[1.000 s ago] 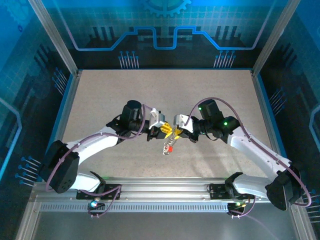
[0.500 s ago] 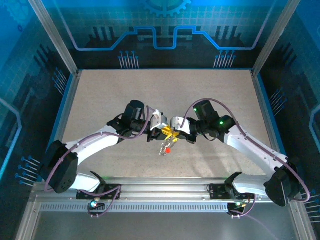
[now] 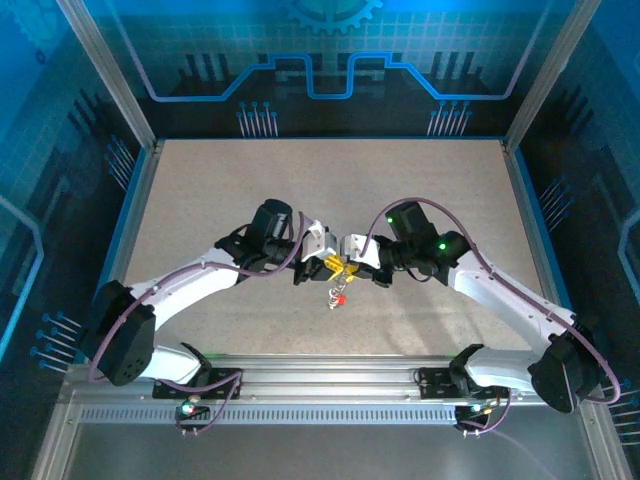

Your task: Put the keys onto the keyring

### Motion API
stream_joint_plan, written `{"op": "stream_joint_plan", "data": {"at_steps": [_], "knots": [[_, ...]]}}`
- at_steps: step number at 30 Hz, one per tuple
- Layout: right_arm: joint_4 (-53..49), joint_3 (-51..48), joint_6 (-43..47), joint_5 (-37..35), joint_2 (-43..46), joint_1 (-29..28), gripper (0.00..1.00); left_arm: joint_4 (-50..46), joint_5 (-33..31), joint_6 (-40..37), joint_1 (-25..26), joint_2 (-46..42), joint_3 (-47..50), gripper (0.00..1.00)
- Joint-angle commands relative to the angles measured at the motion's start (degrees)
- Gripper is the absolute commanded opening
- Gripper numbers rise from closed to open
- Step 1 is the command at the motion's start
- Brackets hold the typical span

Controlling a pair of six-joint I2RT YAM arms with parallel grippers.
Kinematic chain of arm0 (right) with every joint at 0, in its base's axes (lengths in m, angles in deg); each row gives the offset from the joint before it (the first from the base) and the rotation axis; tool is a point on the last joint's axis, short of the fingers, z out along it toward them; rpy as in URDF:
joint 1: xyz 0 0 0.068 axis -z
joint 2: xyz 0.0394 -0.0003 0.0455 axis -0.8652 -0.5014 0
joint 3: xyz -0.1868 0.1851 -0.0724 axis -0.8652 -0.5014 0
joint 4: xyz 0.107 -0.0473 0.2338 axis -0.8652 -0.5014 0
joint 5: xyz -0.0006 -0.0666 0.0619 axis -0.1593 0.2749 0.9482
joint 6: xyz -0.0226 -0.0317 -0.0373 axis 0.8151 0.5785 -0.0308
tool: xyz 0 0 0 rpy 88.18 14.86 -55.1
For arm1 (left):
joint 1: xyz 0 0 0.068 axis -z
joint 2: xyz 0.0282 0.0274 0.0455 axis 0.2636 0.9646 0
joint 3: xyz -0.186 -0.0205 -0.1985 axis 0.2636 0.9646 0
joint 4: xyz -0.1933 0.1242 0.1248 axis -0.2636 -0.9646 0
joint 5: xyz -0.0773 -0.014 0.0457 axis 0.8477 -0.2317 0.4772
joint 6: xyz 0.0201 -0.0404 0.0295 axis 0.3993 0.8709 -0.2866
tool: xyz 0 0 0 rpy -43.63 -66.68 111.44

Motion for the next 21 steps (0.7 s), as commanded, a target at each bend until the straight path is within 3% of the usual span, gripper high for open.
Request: {"op": "stream_joint_plan", "data": {"at_steps": [1, 3, 5, 7, 9, 21], "knots": [[1.13, 1.2, -0.12, 2.14, 0.89, -0.94, 0.0, -2.83, -1.56, -2.07, 0.67, 0.87, -2.23, 0.08], [1.06, 1.15, -0.14, 2.23, 0.81, -0.84, 0.0, -2.5, -1.6, -2.11, 0.71, 0.62, -2.24, 0.0], [1.38, 0.93, -0.22, 2.07, 0.82, -0.89, 0.0, -1.63, -0.62, -2.27, 0.75, 0.11, -1.9, 0.0], [2.53, 0.18, -0.87, 2.57, 1.31, -0.53, 0.09, -0.35, 0.59, -2.28, 0.73, -0.49, -1.21, 0.0], [4.28, -0.99, -2.13, 4.66, 2.22, 0.68, 0.1, 1.78, 1.56, -1.69, 0.67, -1.17, -0.28, 0.0], [7.39, -4.73, -6.08, 12.41, 5.17, 5.29, 0.23, 24.47, 6.1, 10.11, -1.44, -3.3, 8.65, 0.0]]}}
